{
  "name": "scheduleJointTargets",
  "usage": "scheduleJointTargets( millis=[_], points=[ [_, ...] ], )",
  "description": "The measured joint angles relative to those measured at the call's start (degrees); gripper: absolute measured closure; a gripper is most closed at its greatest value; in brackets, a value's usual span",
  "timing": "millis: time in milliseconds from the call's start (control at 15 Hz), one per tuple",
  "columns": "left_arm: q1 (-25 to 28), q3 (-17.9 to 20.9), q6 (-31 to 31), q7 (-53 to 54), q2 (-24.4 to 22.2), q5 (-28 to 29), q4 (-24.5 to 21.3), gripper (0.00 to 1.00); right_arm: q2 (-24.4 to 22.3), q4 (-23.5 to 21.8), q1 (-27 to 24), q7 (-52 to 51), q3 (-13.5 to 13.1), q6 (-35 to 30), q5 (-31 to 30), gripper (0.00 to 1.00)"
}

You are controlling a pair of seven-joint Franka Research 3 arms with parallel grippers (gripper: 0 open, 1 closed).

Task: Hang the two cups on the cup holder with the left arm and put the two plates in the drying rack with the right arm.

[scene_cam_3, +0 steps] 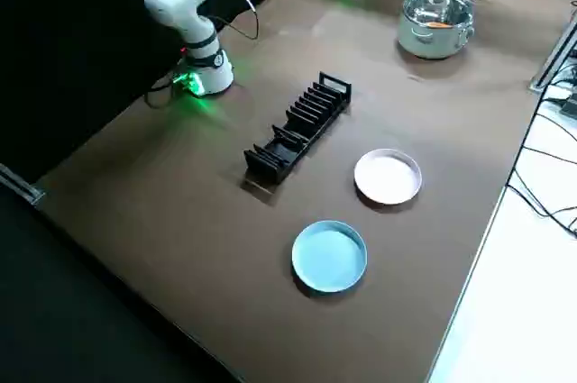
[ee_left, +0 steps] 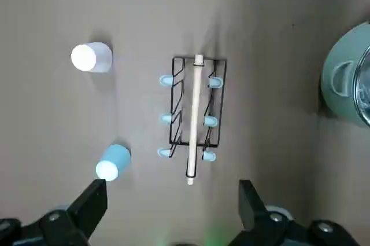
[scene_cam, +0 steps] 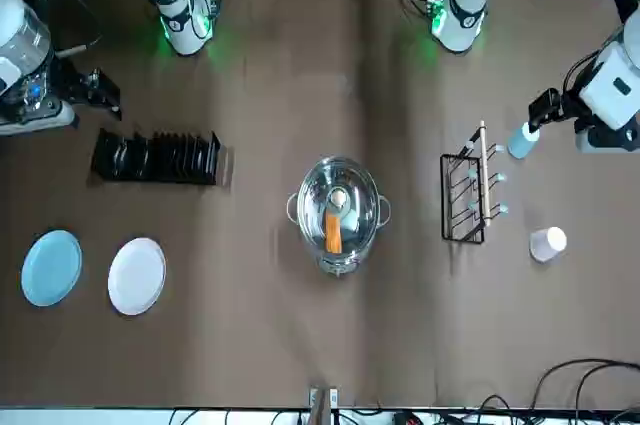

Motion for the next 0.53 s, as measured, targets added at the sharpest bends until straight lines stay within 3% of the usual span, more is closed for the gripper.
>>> scheduleJointTargets(
  millis=[533],
  points=[
    [0.38, 0.20, -0.77, -0.19, 0.92, 0.05, -1.04, 0.00, 0.02, -0.12, -0.02, -0.35, -0.04, 0.05, -0.13, 0.00]
  ],
)
